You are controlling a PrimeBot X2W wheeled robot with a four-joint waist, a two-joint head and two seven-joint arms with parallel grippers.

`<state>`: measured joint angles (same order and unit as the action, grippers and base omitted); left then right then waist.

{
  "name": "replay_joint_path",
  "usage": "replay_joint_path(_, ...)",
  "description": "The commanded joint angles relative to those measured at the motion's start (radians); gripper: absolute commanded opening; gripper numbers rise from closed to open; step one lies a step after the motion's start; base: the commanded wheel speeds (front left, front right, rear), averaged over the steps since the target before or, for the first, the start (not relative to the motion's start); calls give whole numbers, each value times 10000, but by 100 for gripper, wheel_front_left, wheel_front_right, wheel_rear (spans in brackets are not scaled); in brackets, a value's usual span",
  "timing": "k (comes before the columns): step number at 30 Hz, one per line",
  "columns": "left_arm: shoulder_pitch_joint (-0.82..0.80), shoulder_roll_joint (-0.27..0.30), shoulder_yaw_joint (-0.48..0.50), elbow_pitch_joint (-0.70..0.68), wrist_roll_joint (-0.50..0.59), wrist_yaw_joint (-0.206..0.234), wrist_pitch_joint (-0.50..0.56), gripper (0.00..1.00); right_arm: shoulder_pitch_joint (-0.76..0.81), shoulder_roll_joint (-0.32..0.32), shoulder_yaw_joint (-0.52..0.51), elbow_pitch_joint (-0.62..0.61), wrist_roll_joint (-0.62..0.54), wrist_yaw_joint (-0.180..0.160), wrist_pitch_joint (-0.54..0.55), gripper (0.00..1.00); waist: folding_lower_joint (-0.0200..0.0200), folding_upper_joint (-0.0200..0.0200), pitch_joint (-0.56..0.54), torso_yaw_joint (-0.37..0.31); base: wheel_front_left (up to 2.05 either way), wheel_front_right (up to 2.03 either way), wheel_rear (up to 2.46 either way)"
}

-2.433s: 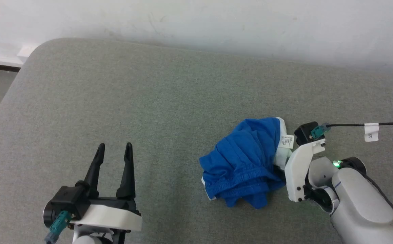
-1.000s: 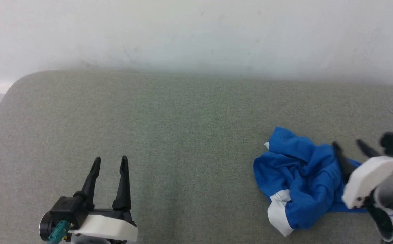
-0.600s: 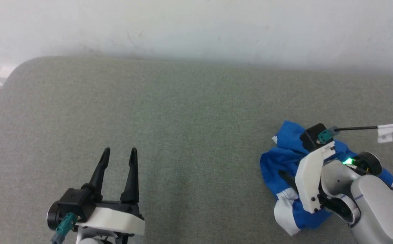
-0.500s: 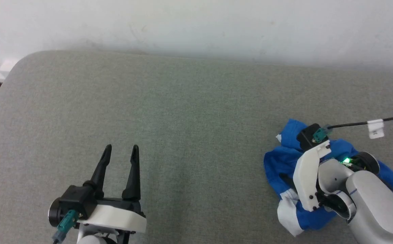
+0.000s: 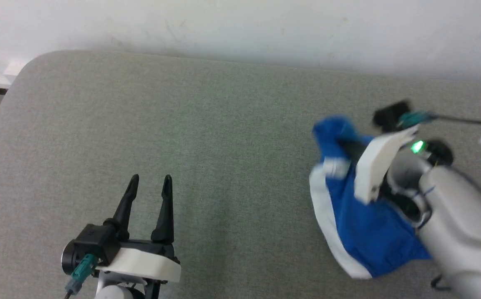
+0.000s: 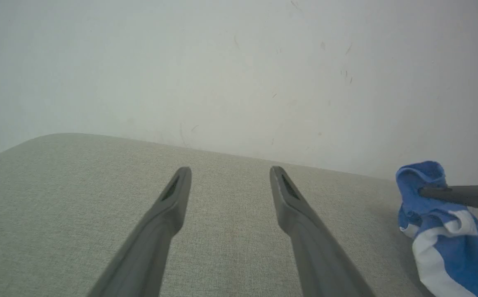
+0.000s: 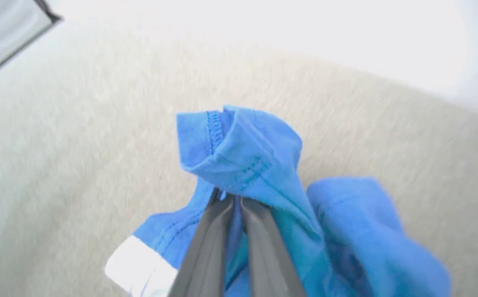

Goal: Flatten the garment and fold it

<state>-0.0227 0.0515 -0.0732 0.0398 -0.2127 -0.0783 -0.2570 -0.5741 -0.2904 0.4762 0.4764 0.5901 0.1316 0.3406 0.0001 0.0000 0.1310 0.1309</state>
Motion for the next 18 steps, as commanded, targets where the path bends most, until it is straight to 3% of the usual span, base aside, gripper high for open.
replay_joint_path(1, -159, -12, -21, 12, 0, 10, -47, 100, -510, -38, -496, 173, -88, -9, -907, 0, -1, 0, 4, -44, 0, 0, 0)
replay_joint_path(7, -269, -12, -191, 23, 6, -17, -47, 100, -1009, -122, -2497, 2518, -578, -9, -2733, 0, -1, 0, 83, 38, 0, 0, 0)
replay_joint_path(8, -286, -12, -211, 29, 1, -20, -47, 100, -971, -101, -2732, 2935, -623, -9, -2887, 5, -1, 0, 101, 60, 0, 0, 0)
replay_joint_path(9, -293, -12, -219, 32, -8, -18, -47, 100, -886, -97, -2869, 3333, -724, -9, -2991, 40, -1, 0, 114, 74, 0, 0, 0)
replay_joint_path(10, -293, -12, -219, 32, -8, -18, -47, 100, -886, -97, -2869, 3333, -724, -9, -2991, 40, -1, 0, 114, 74, 0, 0, 0)
replay_joint_path(11, -290, -12, -219, 36, -15, -8, -47, 100, -780, -62, -2931, 3707, -801, -9, -3020, 80, -1, 0, 128, 84, 0, 0, 0)
replay_joint_path(12, -282, -12, -220, 45, -31, 7, -47, 100, -686, 7, -3026, 3966, -775, -9, -3143, 100, -1, 0, 143, 91, 0, 0, 0)
replay_joint_path(18, -172, -12, -178, 47, -39, 77, -47, 100, -148, 159, -3675, 4259, -317, -9, -4572, 100, -1, 0, 47, 61, 0, 0, 0)
